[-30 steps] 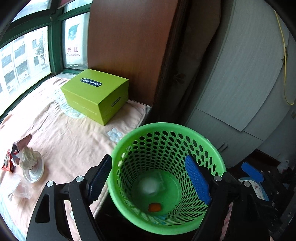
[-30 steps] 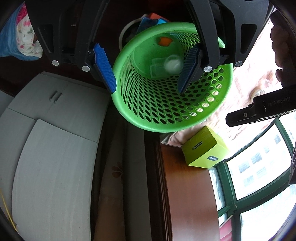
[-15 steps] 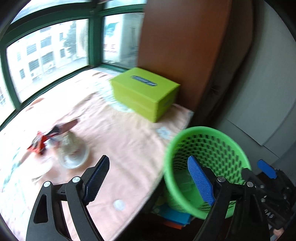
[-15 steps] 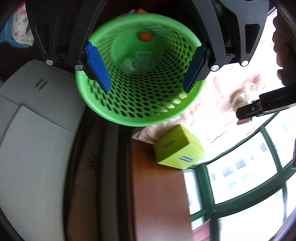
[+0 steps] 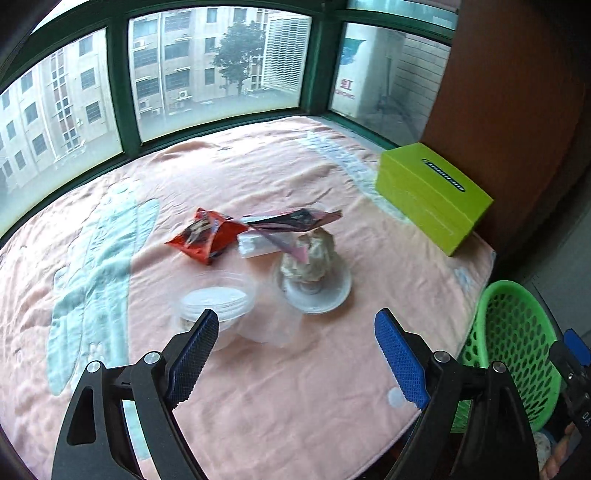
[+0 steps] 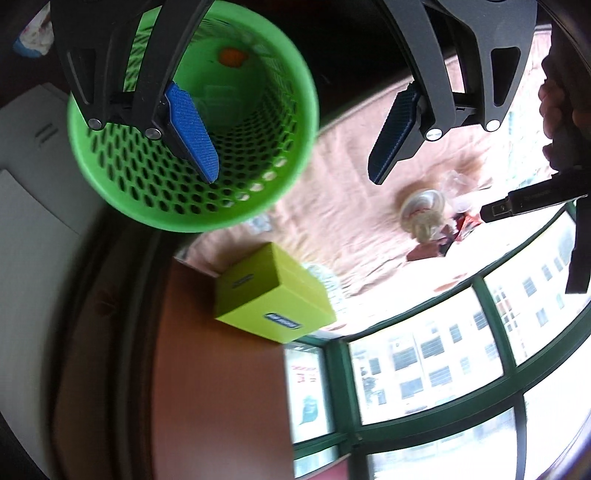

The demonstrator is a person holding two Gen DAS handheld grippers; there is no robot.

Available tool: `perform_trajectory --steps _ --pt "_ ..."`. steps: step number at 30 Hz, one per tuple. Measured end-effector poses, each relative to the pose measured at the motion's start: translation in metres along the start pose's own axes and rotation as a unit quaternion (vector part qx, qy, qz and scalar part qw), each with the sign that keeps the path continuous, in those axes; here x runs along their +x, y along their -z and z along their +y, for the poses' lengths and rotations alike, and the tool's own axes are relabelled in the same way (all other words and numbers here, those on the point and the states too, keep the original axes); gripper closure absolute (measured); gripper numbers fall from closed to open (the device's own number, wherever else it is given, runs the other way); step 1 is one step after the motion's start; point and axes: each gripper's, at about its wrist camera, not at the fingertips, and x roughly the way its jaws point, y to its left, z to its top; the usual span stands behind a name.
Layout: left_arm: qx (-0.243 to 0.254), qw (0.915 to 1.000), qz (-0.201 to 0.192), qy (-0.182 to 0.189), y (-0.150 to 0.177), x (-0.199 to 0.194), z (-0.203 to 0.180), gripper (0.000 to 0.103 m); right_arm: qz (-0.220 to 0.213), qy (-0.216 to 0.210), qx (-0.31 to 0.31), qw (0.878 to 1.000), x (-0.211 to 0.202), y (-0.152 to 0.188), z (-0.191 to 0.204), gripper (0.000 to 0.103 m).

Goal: Collect trash
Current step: 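Move both tools back over the table, then grasp the clear round lid with the right tool while the left tool grasps the clear bowl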

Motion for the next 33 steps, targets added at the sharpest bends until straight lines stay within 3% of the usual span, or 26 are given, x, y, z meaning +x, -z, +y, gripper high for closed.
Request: perform_trajectory --steps 7,13,18,23,33 --pt "-0.040 0.9986 0.005 -0.034 -0.001 0.006 0.059 0.020 0.015 -0.031 -0.028 0.999 0.022 -0.002 0.035 0.020" --pt "-0.060 0.9967 0.003 -0.056 -0.004 0.002 0.094 0.020 0.031 -0.089 -0.080 0.992 0.046 -0.001 0.080 0.020" --pt "-0.080 0.9955 0.005 -0.049 -0.005 0.001 0.114 0.020 0.049 -0.146 -0.141 0.978 0.071 0.001 0.126 0.020" --pt "-0.083 0.9954 0.010 -0.046 -0.005 0.004 0.123 0.020 0.069 -0.176 -0.194 0.962 0.100 0.003 0.162 0.021" --pt "-0.099 0.9940 0.027 -0.037 -0.006 0.020 0.144 0.020 0.096 -0.197 -0.274 0.936 0.146 0.006 0.209 0.026"
